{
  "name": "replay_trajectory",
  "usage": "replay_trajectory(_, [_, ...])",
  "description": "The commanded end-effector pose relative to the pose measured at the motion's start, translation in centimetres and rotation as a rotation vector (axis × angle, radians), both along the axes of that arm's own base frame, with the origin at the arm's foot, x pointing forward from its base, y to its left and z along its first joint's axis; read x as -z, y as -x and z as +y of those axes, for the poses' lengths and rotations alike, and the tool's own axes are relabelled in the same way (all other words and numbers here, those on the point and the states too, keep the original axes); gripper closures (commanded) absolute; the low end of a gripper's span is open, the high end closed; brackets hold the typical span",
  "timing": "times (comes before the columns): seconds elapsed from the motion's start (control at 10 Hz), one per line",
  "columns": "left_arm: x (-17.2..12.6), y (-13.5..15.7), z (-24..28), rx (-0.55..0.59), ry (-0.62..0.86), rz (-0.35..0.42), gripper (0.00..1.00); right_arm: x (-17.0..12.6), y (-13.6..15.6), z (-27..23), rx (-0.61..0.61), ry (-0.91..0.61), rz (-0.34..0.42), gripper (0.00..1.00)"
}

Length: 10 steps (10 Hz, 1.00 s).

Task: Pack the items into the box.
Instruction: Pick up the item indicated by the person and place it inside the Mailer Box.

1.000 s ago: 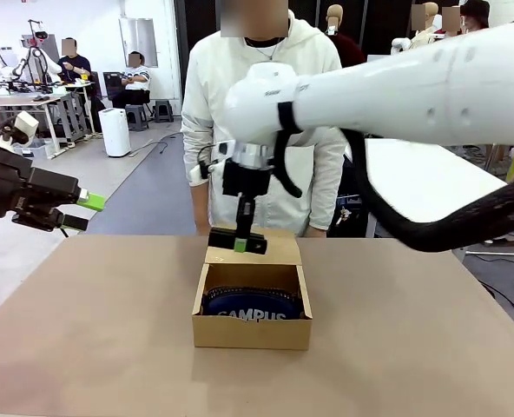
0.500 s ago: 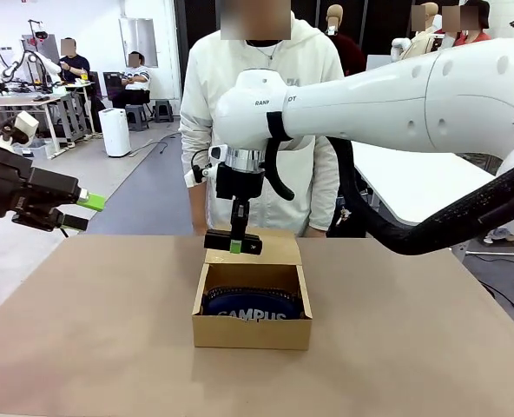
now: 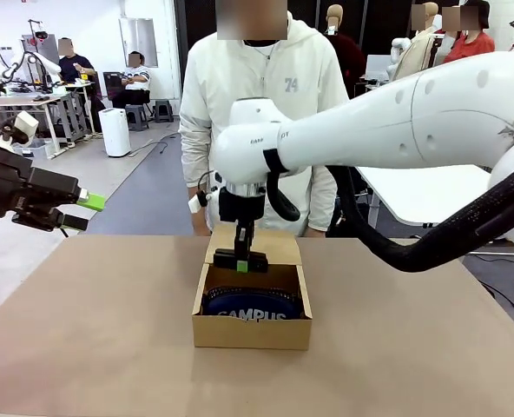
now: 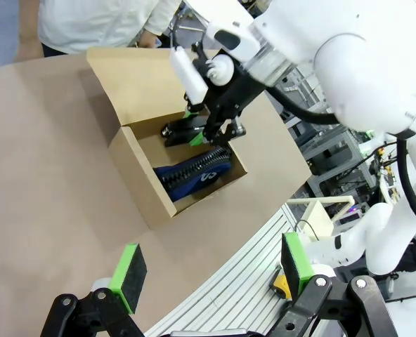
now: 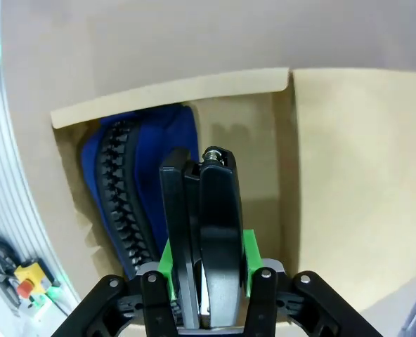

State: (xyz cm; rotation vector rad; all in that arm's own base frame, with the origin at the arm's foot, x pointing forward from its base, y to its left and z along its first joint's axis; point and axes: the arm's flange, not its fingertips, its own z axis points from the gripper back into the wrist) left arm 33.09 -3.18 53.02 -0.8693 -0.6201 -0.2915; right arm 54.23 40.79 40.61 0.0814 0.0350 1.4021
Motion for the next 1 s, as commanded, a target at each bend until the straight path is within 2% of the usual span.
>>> replay_trajectory(0.0, [0.2, 0.0, 0.0, 0.009, 0.006, -0.011, 0.0, 0.8, 1.8, -0.2, 0.055, 0.056, -0.015, 1.0])
replay_trajectory(0.2, [0.2, 0.0, 0.0, 0.009, 0.006, -0.011, 0.0, 1.8, 2.2, -1.0, 0.101, 0.066, -0.022, 1.0])
replay_trajectory(0.4, [0.2, 0.0, 0.0, 0.009, 0.006, -0.011, 0.0, 2.0, 2.2, -1.3, 0.09, 0.052, -0.013, 0.0])
replay_trajectory(0.9, [0.2, 0.0, 0.0, 0.009, 0.006, -0.011, 0.0, 1.6, 1.7, -1.3, 0.07, 0.03, -0.044, 0.0])
